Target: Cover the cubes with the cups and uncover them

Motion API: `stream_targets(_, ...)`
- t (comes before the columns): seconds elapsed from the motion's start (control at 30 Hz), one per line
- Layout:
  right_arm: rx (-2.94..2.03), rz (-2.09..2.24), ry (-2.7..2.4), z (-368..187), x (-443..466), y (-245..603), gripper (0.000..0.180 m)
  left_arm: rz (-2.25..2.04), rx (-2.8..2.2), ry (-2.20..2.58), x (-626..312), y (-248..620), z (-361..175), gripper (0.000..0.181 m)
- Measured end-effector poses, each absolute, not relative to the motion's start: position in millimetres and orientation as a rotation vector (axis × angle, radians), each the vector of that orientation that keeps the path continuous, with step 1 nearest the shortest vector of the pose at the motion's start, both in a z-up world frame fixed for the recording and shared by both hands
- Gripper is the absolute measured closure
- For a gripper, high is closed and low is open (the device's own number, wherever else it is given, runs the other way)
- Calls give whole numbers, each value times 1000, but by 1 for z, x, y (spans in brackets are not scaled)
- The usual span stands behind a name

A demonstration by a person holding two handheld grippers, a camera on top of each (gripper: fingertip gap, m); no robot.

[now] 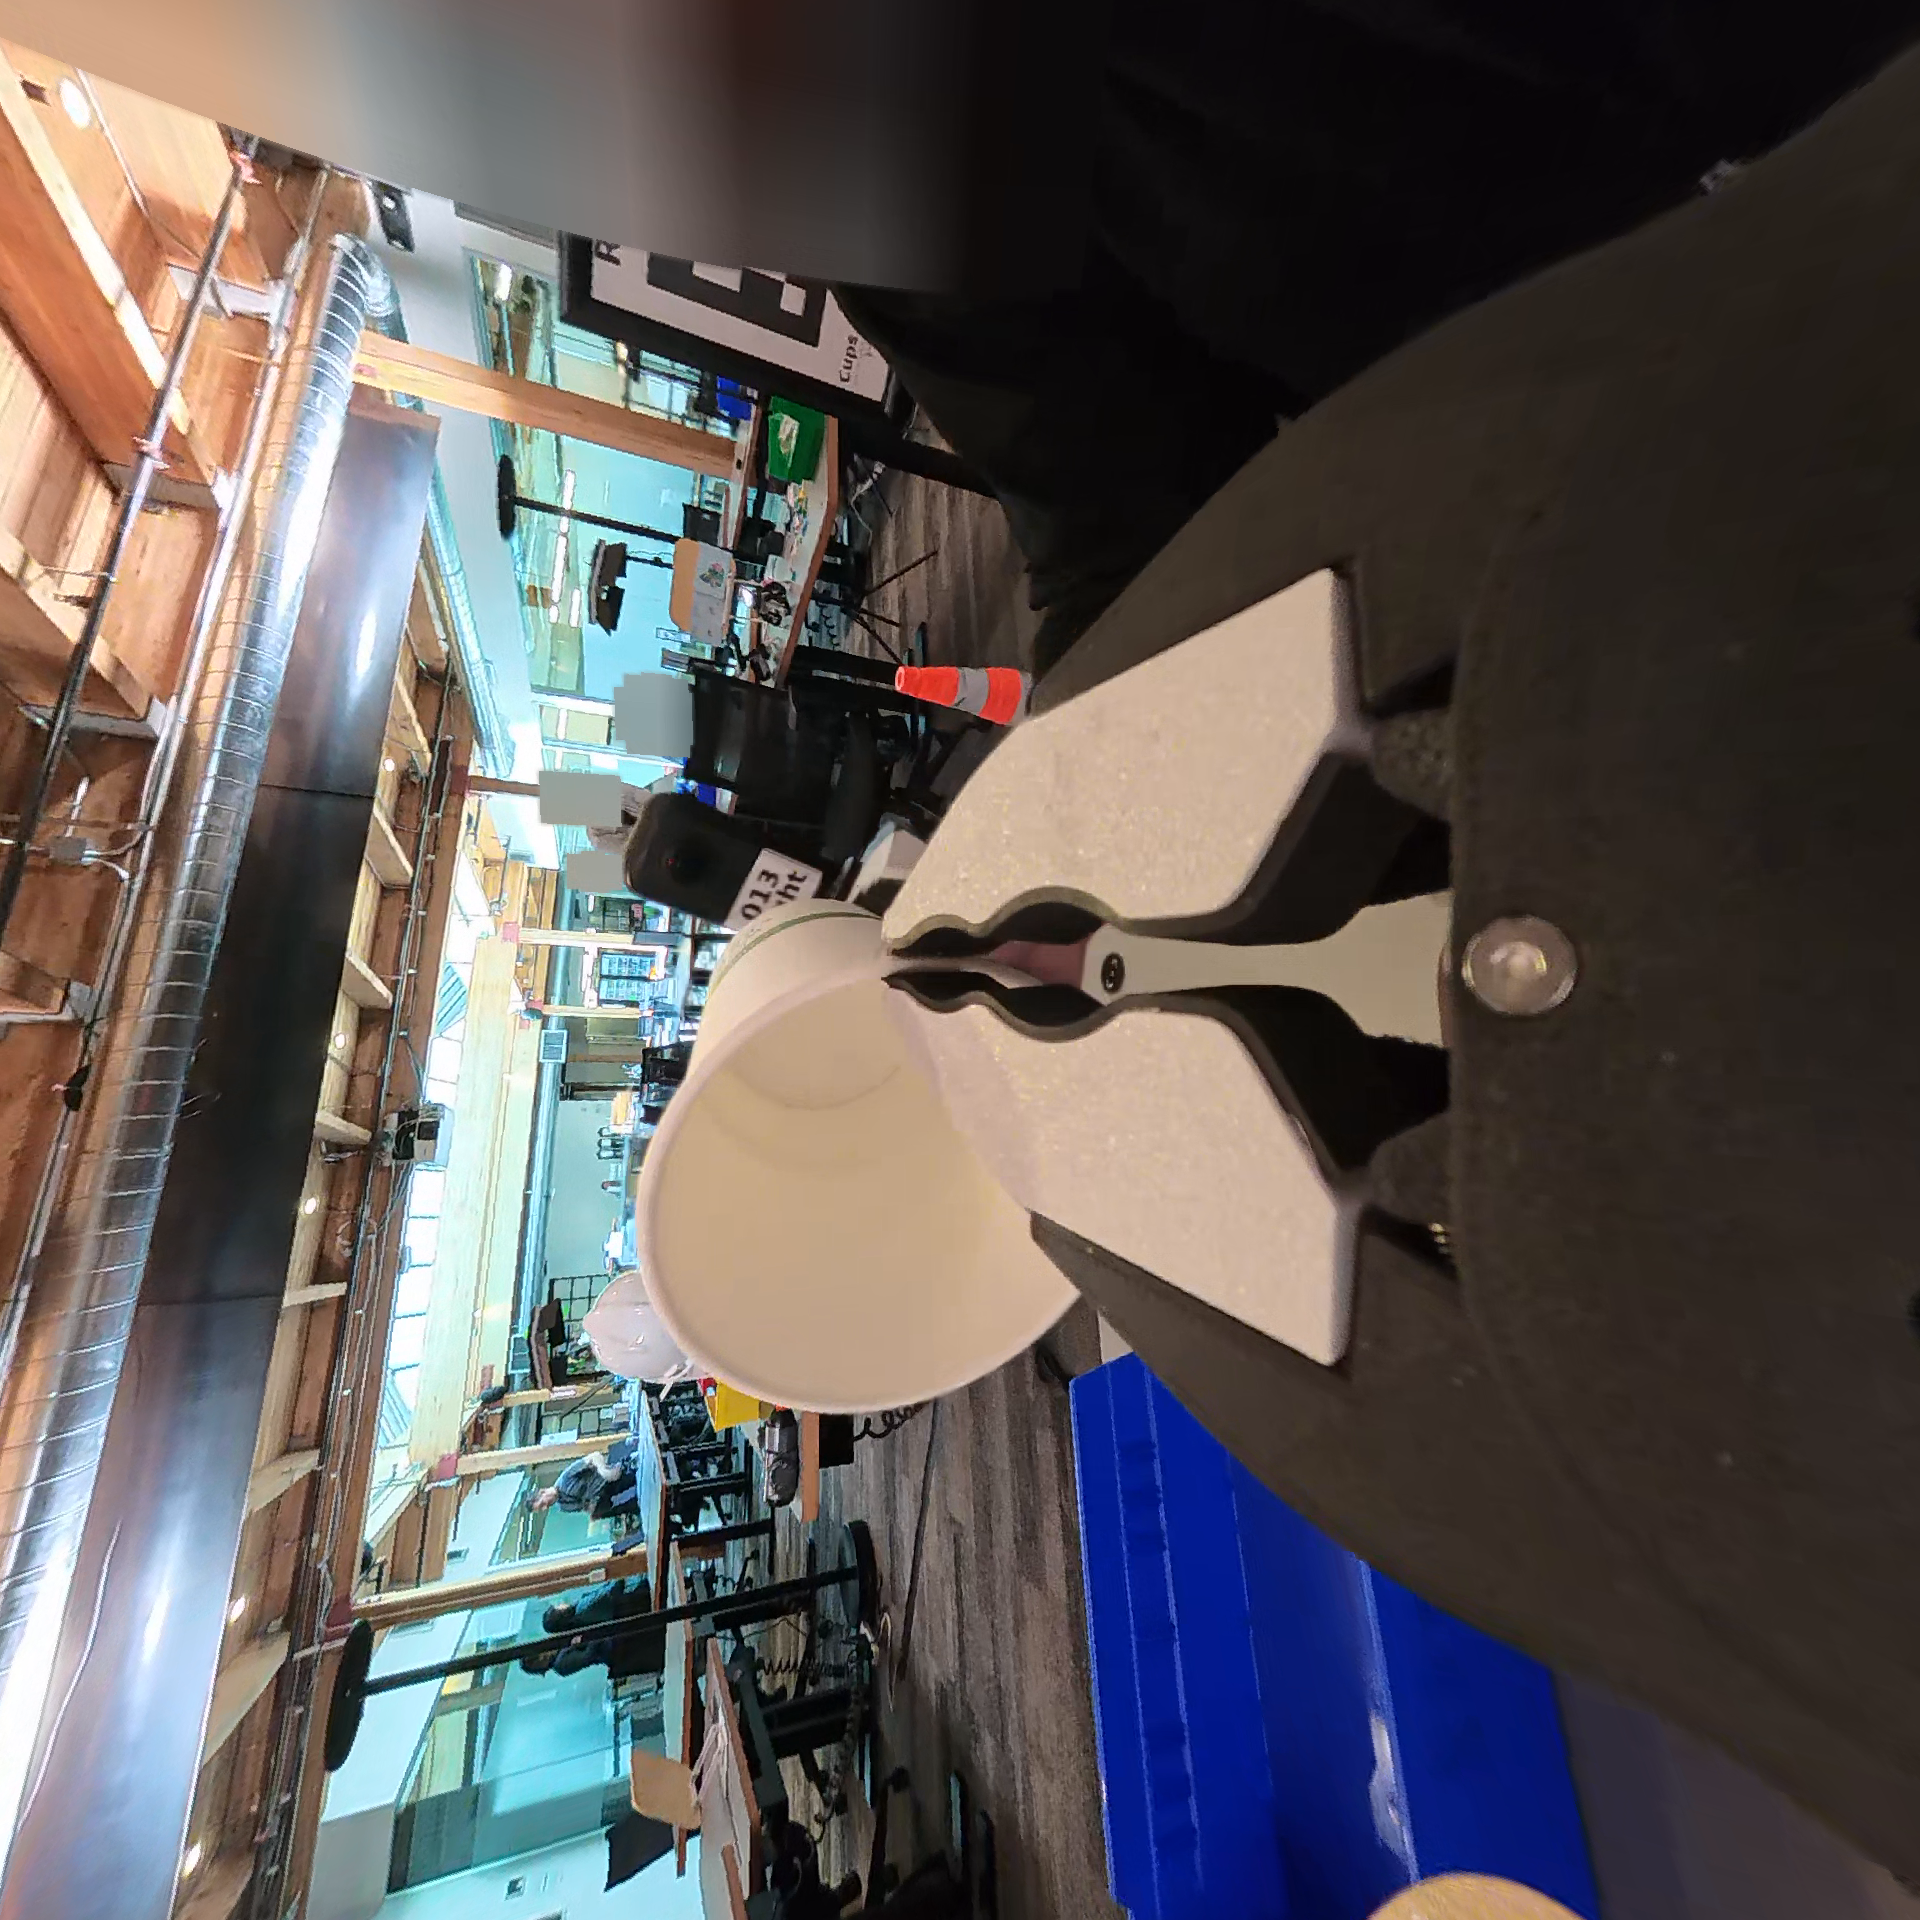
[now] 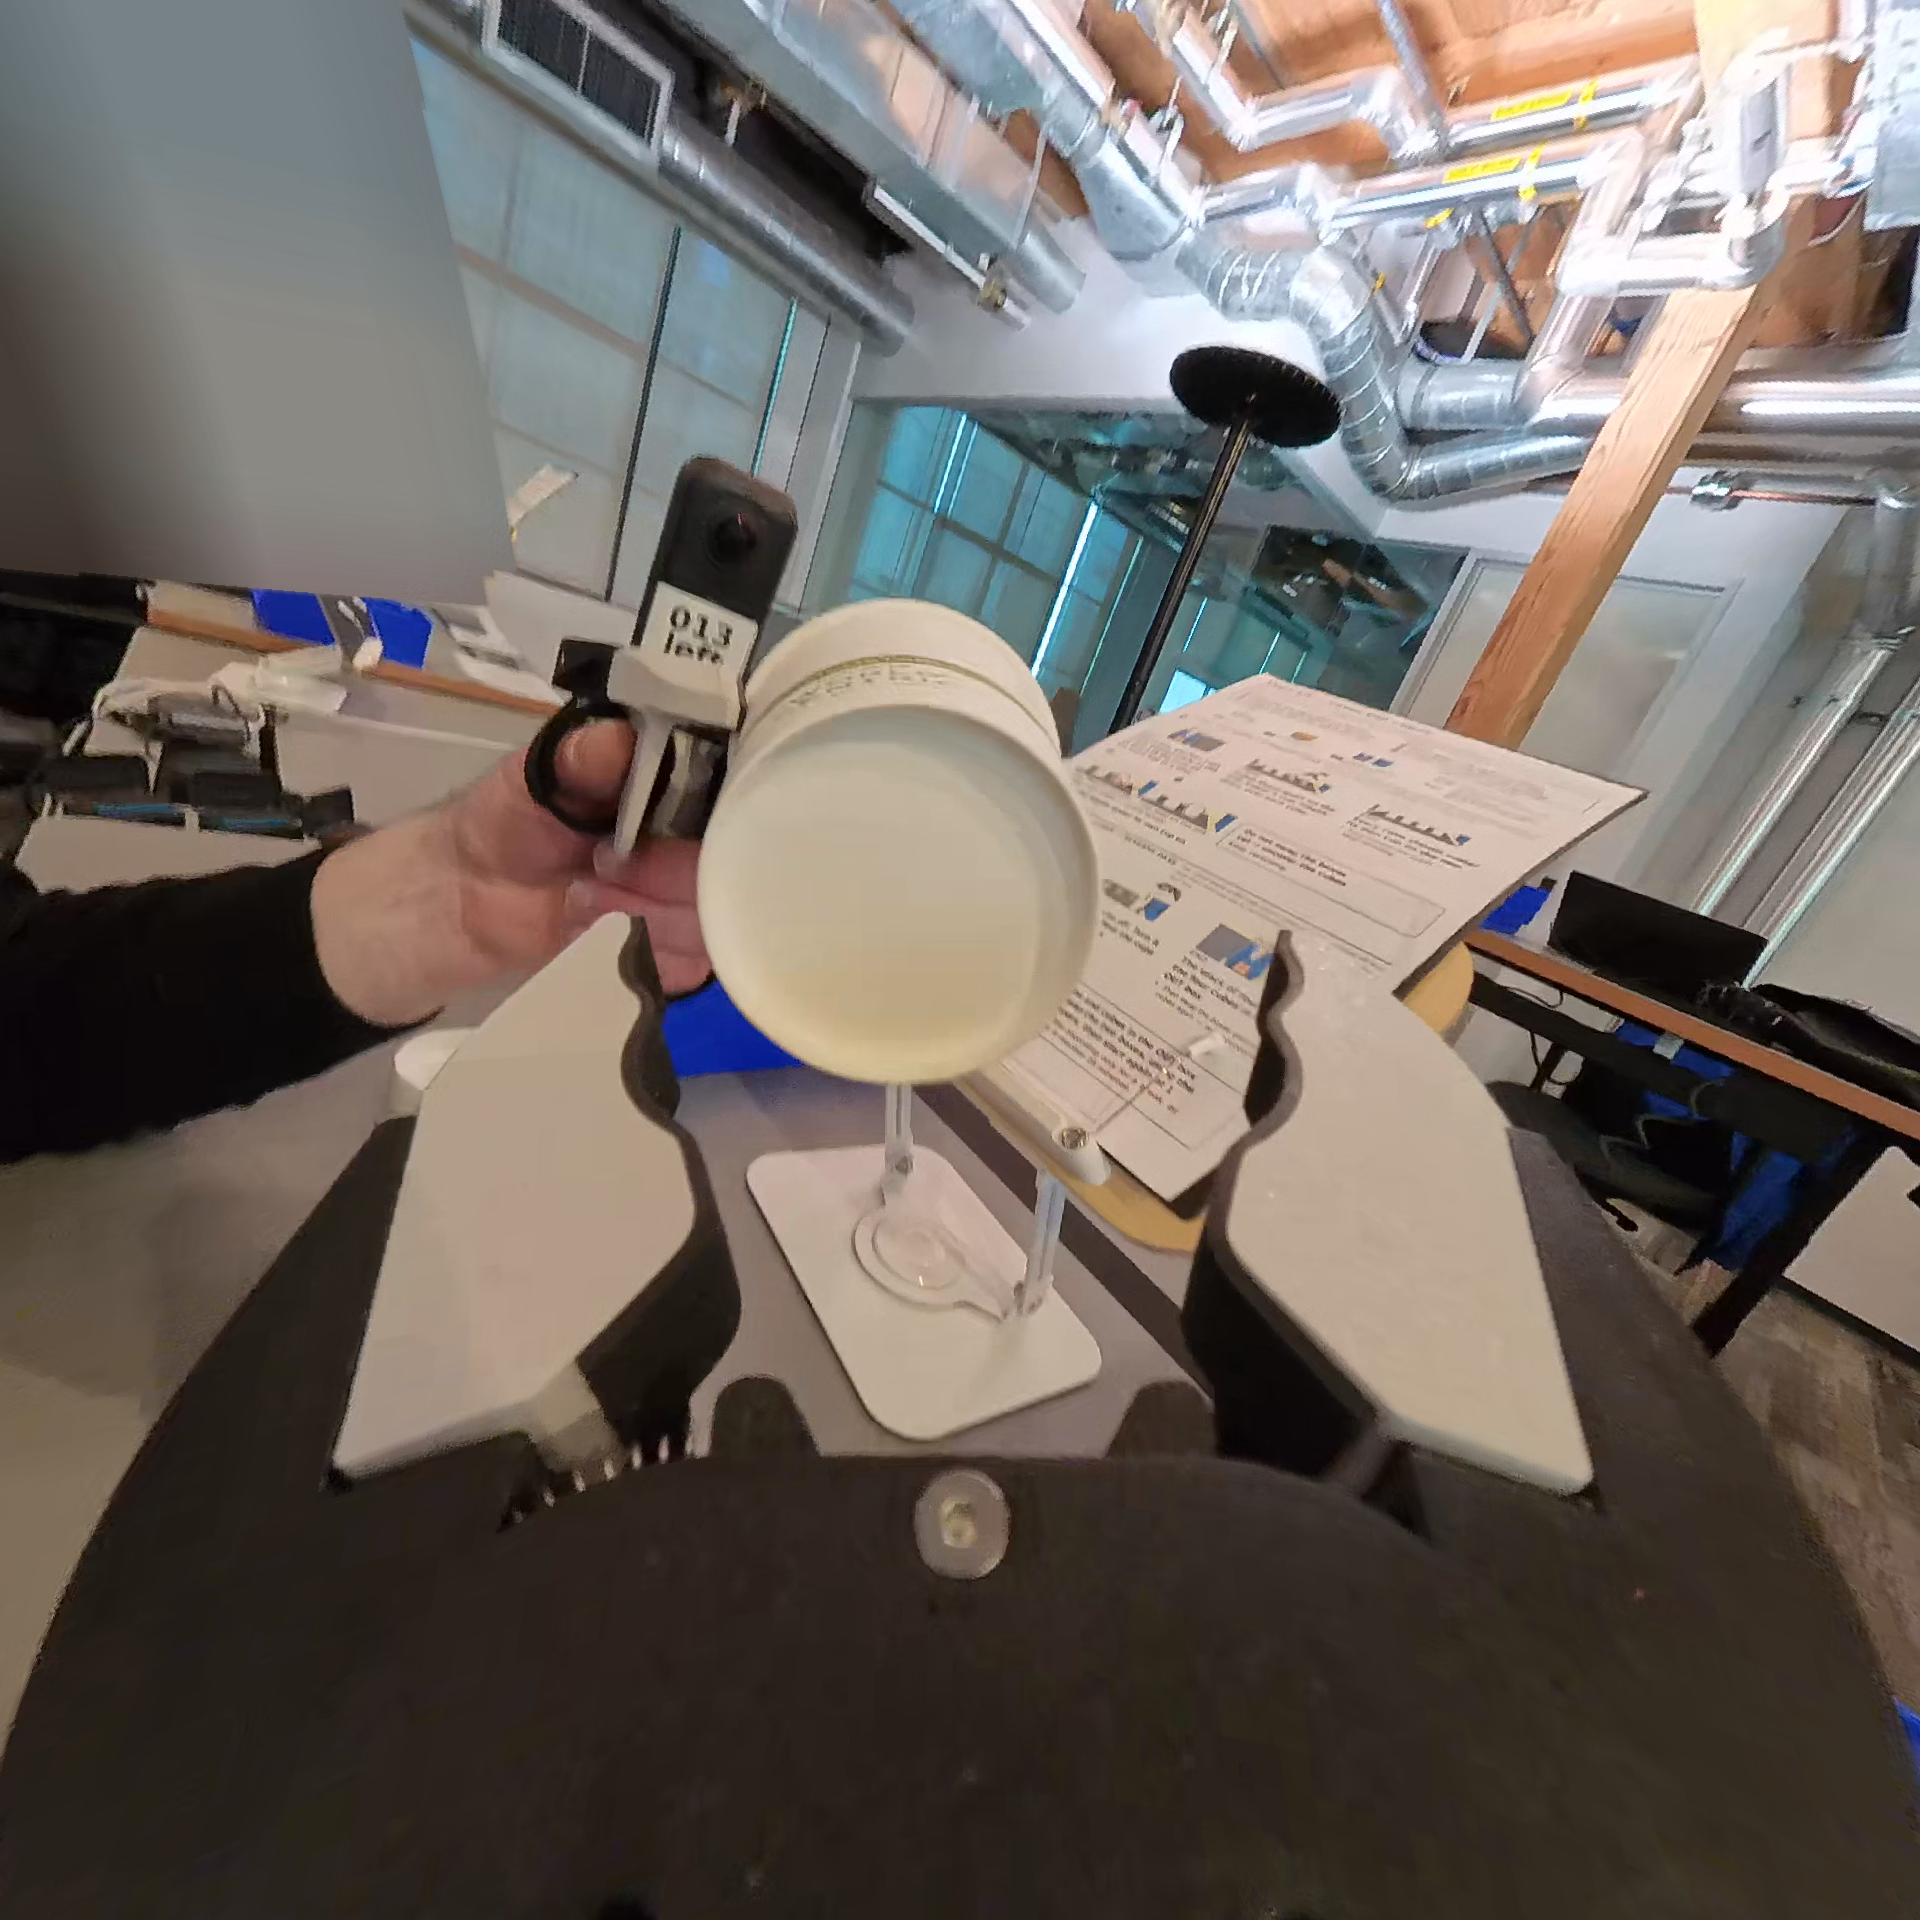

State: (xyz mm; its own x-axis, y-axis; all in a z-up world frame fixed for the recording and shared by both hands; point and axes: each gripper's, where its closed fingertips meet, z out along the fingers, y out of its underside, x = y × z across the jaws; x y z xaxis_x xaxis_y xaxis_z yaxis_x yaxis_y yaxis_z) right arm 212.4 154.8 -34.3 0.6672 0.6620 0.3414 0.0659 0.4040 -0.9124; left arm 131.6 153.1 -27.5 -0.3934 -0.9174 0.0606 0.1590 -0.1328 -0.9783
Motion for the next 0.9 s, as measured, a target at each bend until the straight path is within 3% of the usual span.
stream_targets(0.13, -1133, 412, -851, -25, 235, 139, 80, -1556, -939, 1381, 127, 152, -31, 179)
stream_targets(0.2, -1141, 405, -942, -17, 238, 127, 96, -1487, -947, 1428, 125, 151, -34, 178)
stream_targets(0.33, -1245, 371, -1221, -13, 221, 116, 104, -1330, -969, 1583, 127, 142, -50, 178)
stream_targets(0.6, -1425, 335, -1865, -49, 164, 112, 120, -1175, -952, 1887, 135, 110, -91, 178)
stream_targets(0.9, -1702, 280, -2392, -108, 160, 98, 140, -1106, -927, 2077, 135, 91, -119, 178)
